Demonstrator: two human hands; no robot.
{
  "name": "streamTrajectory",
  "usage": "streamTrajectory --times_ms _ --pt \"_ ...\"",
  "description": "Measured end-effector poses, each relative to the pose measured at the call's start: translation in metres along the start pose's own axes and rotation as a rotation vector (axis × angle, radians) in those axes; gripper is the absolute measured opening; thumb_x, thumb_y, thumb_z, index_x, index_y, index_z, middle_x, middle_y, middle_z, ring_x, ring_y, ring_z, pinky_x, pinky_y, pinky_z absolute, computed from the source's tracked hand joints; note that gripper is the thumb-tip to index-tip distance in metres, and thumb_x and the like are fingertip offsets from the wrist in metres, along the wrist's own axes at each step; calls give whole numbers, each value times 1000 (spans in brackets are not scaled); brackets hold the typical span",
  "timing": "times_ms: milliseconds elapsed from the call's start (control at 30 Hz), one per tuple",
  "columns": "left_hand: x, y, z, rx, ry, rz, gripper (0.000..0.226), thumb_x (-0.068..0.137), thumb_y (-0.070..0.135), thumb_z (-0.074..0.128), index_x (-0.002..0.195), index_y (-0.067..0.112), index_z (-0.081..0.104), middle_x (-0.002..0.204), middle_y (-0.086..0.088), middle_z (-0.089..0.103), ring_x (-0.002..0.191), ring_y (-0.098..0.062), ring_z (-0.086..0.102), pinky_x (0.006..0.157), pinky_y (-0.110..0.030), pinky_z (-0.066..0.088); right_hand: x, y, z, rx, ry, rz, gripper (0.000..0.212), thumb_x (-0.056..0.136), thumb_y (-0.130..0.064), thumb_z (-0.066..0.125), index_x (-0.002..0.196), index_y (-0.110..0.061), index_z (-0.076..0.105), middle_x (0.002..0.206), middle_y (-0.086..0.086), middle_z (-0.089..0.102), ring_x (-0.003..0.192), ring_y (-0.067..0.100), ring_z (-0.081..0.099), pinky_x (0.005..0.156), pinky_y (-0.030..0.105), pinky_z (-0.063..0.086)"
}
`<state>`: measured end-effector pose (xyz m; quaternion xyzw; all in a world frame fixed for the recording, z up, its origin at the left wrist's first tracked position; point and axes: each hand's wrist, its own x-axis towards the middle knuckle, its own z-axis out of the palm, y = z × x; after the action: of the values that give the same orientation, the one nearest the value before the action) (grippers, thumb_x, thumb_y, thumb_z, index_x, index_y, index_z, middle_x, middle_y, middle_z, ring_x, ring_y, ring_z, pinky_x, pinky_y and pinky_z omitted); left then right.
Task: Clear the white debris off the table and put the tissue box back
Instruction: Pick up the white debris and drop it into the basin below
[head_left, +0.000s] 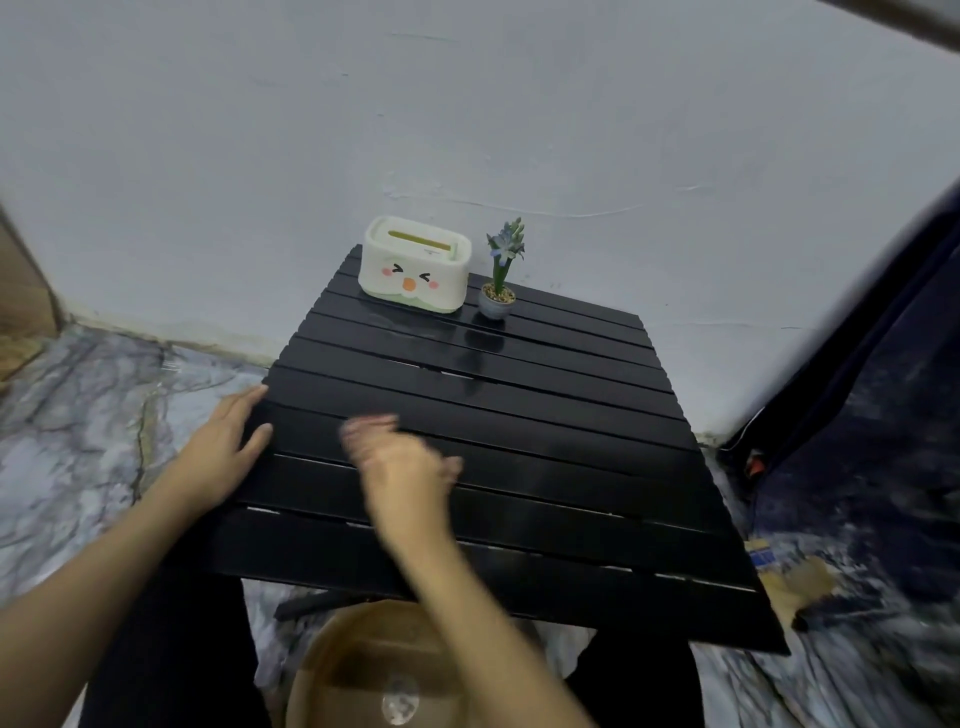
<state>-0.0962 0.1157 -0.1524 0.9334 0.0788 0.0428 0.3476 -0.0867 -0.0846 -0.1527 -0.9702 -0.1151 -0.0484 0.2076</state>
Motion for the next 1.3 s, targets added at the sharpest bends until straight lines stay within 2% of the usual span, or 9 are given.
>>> streamTrajectory --times_ms 100,167,333,433,600,933,1033,1133,1300 --pt "0 0 -1 -6 -4 -1 50 87 8 49 134 2 33 143 -22 36 133 -33 34 113 -41 23 -47 -54 3 110 -177 -462 37 86 -25 35 112 -16 60 112 9 67 100 29 59 84 43 47" --pt "-1 1 -1 -4 -8 3 50 87 10 48 134 3 33 144 -20 35 133 -32 33 113 -41 23 -45 -27 -10 192 -158 -526 34 86 -21 38 113 -20 58 116 8 66 105 26 59 88 41 49" --pt "-2 5 -2 -17 -3 -8 50 88 10 47 135 5 31 145 -18 33 134 -30 33 113 -40 24 -2 147 -68 105 76 -80 35 92 -21 43 117 -40 58 124 -19 61 117 1 52 99 40 45" --pt "-1 4 -1 -9 -7 -12 50 88 12 46 136 7 30 146 -16 33 134 -28 33 112 -38 24 7 245 -106 -110 213 361 32 90 -24 44 118 -23 61 126 4 62 115 28 55 92 49 45" --pt "2 7 2 17 9 -6 51 89 13 46 137 10 30 146 -12 32 133 -26 35 104 -28 26 63 260 -112 -123 406 652 28 90 -11 46 108 0 64 111 28 63 99 46 56 87 50 45" --pt "66 29 20 161 32 -43 50 90 20 43 137 12 29 149 -9 29 136 -24 29 109 -27 15 151 72 -10 75 -17 -277 31 91 -21 48 120 -18 59 124 4 63 114 24 54 95 35 40" --pt "89 31 27 167 14 -14 50 90 21 43 137 14 29 149 -9 29 137 -24 28 112 -33 20 156 70 -6 64 -42 -339 34 90 -22 49 123 -18 56 129 3 59 118 23 52 97 39 38" --pt "95 28 29 160 39 5 47 90 20 44 136 15 33 148 -9 32 137 -22 30 110 -34 25 182 149 -18 19 66 -198 35 89 -30 45 121 -23 57 124 1 62 110 23 58 93 43 47" --pt "97 26 32 162 32 85 45 89 20 45 133 19 37 142 -9 41 132 -22 38 107 -34 30 191 320 -91 -85 272 434 44 80 -34 38 108 -12 64 91 24 71 88 41 65 81 47 52"
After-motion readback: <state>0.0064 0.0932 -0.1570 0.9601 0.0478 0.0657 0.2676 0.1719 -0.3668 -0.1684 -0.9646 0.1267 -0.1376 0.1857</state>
